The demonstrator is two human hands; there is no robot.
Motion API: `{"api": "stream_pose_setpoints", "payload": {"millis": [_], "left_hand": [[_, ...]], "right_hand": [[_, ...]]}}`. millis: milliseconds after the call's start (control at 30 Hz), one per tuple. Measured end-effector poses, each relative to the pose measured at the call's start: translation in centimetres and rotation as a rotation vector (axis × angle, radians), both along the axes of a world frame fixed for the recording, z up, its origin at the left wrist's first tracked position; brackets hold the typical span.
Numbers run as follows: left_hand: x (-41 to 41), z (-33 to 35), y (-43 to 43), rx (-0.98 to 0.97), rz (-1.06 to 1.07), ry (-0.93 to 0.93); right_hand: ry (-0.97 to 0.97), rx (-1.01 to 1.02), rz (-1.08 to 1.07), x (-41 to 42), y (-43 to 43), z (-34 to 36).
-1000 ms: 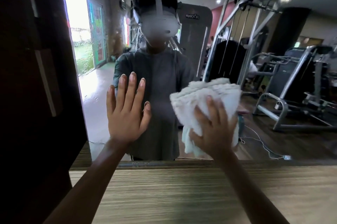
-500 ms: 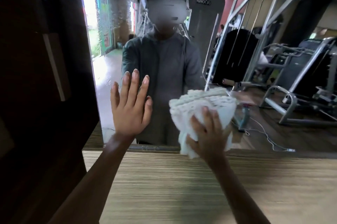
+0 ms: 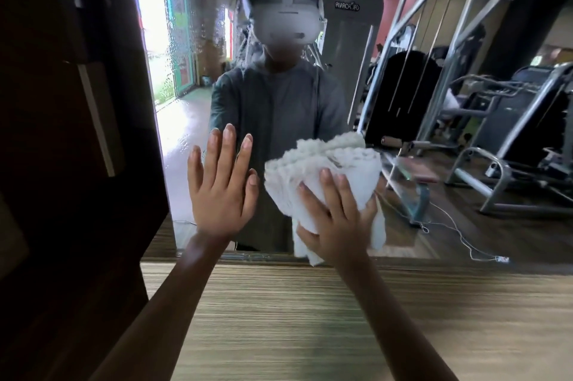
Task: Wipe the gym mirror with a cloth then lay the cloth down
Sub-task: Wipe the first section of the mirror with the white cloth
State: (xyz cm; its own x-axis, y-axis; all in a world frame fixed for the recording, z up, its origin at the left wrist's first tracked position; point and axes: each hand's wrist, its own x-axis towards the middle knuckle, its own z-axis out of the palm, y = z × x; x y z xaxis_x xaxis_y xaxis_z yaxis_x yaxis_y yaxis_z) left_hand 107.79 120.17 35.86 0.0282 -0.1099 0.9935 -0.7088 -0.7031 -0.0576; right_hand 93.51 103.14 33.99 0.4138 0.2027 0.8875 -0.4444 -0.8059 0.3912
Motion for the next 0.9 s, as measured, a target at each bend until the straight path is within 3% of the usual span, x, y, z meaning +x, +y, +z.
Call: {"api": "stream_pose_setpoints", "payload": {"millis": [100,267,367,500,600,667,800,900], "left_hand": [[-0.2,-0.1,-0.2,-0.025,0.001,0.011],[-0.3,0.1,-0.3,-0.036,-0.018,0.020],[-0.4,0.5,-0.2,-0.068,-0.032,0.026],[-0.7,2.5,0.0,-0.091,-0.053,0.057],[-0.5,5.9,0.4,-0.054,-0.081,0.058],[-0.2,7.7,0.4,-0.053,-0.052,0.026],[-0.1,8.4,-0.1,-0.086,0.043,0.035],[0.1,8.2,-0.1,-0.055,0.052,0.026]], "right_hand": [[-0.026,0.044,0.009,-2.6,-3.4,0.8],[-0.399,0.434,0.036,0.0,-0.9,13.1],[-0.316,0.336,0.066,2.0,2.6,14.1],[-0.044,0.034,0.069,1.3,2.5,7.6],[0.019,-0.010,0.059,-1.0,-0.9,4.6],[-0.039,0.083,0.066,-2.2,-2.7,5.6],[-0.368,0.438,0.085,-0.8,-1.6,13.0],[-0.444,0.445,0.083,1.4,1.5,14.9]]}}
